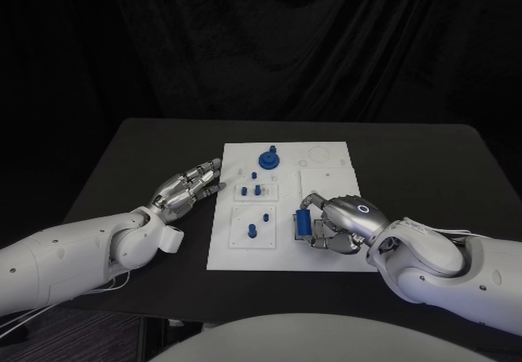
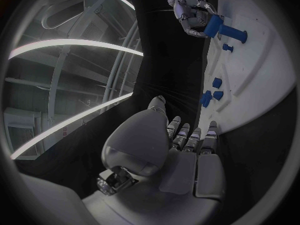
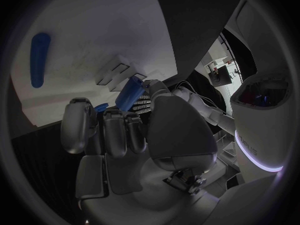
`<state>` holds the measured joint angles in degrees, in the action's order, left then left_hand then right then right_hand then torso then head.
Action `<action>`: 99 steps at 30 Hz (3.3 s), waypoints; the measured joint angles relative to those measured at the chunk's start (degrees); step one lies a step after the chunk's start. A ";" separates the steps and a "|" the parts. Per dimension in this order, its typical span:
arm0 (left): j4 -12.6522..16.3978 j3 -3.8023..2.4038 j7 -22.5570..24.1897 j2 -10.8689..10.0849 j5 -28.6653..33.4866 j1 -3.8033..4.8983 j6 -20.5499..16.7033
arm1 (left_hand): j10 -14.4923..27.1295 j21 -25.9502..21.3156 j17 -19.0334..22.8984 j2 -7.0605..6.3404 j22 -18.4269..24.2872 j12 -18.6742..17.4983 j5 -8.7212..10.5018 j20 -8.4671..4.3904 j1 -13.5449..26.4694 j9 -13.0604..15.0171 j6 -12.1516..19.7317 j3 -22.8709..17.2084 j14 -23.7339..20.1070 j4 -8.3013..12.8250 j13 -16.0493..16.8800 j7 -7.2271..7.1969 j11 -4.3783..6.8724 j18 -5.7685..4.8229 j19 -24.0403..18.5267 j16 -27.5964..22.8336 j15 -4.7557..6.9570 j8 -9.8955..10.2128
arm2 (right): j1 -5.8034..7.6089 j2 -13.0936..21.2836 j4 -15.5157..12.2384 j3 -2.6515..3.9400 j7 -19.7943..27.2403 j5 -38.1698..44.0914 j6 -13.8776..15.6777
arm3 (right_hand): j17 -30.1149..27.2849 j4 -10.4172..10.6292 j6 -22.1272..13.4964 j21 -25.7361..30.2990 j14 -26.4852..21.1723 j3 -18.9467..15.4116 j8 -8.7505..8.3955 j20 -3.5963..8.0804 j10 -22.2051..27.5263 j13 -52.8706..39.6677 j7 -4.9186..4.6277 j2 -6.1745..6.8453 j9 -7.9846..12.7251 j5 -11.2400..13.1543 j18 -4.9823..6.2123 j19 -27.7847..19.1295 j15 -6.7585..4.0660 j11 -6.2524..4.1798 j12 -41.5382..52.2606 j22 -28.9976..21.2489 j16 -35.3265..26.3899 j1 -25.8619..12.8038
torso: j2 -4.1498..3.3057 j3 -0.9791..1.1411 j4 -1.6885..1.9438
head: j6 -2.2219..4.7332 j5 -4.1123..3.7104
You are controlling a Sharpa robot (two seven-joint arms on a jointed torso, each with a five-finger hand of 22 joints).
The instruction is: Assemble the parts on the task board
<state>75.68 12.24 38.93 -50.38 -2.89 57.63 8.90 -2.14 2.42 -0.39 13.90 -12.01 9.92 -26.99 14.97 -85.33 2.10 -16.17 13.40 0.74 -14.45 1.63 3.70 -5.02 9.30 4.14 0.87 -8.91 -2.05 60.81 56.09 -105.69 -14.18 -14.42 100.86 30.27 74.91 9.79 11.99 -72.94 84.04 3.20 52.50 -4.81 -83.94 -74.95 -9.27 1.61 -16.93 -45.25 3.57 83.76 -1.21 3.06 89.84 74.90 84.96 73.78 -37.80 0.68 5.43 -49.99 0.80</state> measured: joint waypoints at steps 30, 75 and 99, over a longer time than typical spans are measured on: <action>-0.01 0.00 0.00 0.00 0.06 -0.03 0.04 | 0.00 0.00 0.00 0.00 0.00 0.00 0.00 0.00 0.00 -0.02 0.00 0.00 0.00 0.00 0.00 0.00 0.00 0.00 0.00 0.00 0.00 0.00 | 0.02 -0.25 0.67 0.02 -0.92 -3.77 -5.97 | 0.00 5.29 -4.21 2.32 0.01 7.20 -15.14 0.50 2.89 0.02 1.80 0.67 9.88 3.93 0.00 -0.76 -0.43 -0.80 -5.77 0.04 -1.08 -3.24 | 0.07 -0.07 0.05 | 0.00 0.12; 0.11 0.01 0.00 -0.14 0.10 -0.05 -0.07 | 0.00 0.00 0.00 0.00 0.00 0.00 0.00 0.21 0.00 0.02 0.00 0.00 0.20 0.00 0.00 0.00 0.00 0.01 0.21 0.00 -0.20 0.00 | 10.26 10.14 -5.37 0.07 -2.63 -11.31 -6.66 | 0.00 5.93 11.05 -2.00 0.00 4.01 -3.26 0.41 -0.01 0.00 1.42 -1.08 8.95 17.88 0.00 0.00 -0.41 -0.40 0.01 0.02 0.27 -4.64 | 0.11 -0.05 0.02 | 0.00 -0.24; 0.26 0.01 0.00 -0.14 0.10 -0.06 -0.16 | 0.00 0.00 0.00 0.00 0.00 0.00 0.00 0.21 0.00 0.06 -0.21 0.00 0.20 0.00 0.00 0.20 0.00 0.00 0.21 0.00 -0.20 0.00 | 9.89 10.96 -3.03 -0.04 -13.43 -13.85 -24.28 | 0.00 6.79 24.35 -7.10 -0.04 2.18 0.96 1.85 -0.10 0.01 4.92 -1.16 1.16 22.66 -0.93 0.20 -2.12 -2.56 0.01 0.01 2.71 -12.14 | 0.03 -0.09 0.06 | 0.00 -2.74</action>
<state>75.94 12.24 38.93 -50.52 -2.79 57.58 8.75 -2.14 2.42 -0.39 13.90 -12.01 9.92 -26.99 15.18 -85.33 2.16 -16.38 13.40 0.94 -14.46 1.63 3.90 -5.02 9.30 4.34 0.87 -9.11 -2.05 70.70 67.05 -108.72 -14.22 -27.85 87.02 5.98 74.91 16.59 36.34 -80.03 84.00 5.38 53.46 -2.96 -84.04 -74.93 -4.35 0.45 -15.77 -22.59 2.64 83.96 -3.33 0.50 89.86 74.92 87.67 61.65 -37.77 0.59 5.49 -49.99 -1.94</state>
